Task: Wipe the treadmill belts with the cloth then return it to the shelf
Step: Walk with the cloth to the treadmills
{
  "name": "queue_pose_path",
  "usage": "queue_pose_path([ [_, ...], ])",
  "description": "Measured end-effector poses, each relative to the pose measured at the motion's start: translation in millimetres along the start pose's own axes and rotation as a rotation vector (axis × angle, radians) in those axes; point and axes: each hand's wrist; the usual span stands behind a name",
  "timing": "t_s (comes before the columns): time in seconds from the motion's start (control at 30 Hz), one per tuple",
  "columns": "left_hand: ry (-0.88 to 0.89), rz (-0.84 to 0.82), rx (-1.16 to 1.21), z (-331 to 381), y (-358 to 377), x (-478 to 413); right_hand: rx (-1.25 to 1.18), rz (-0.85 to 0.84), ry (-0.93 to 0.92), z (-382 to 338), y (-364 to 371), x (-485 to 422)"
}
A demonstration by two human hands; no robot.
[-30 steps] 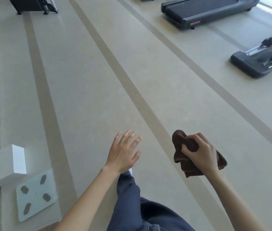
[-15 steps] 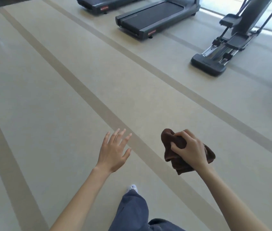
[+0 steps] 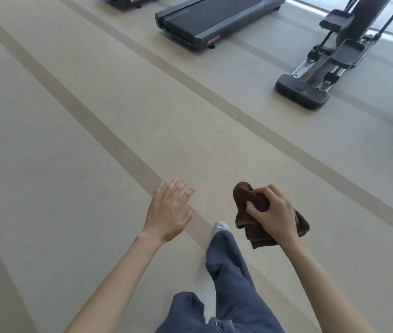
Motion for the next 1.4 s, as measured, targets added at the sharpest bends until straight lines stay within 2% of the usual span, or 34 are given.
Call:
queue_pose_path([
  [0.27,-0.008,0.003,-0.052,-25.6,-22.4,-140.4,-0.007,-0.017,-0.032,12.1,-10.4,-156.7],
  [0.47,-0.046,0.033,0.037,-34.4,-42.2,-256.7,-0.024,0.009,-0.083,8.1,-33.5,-280.3],
  [0.7,-0.052,0.073,0.050,-56.0,-51.0,-339.2,-0.003,-0.066,-0.094,10.9,-23.5,-374.2],
  [0.83,-0.069,0.042,0.048,-92.8,-52.5,-382.6,0.009,-0.111,-0.084,7.6,-1.8,-426.1],
  [1.4,0.067,0.105,0.024,-292.3,-131.4,-641.6,0.060,0.034,-0.144,-99.6,64.9,-709.9],
])
Point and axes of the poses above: each hand's wrist, its own x-axis away from the middle knuckle, its own y-axis out of the palm, z = x × y, and after that the axes turned 5 degrees about -z, right-handed
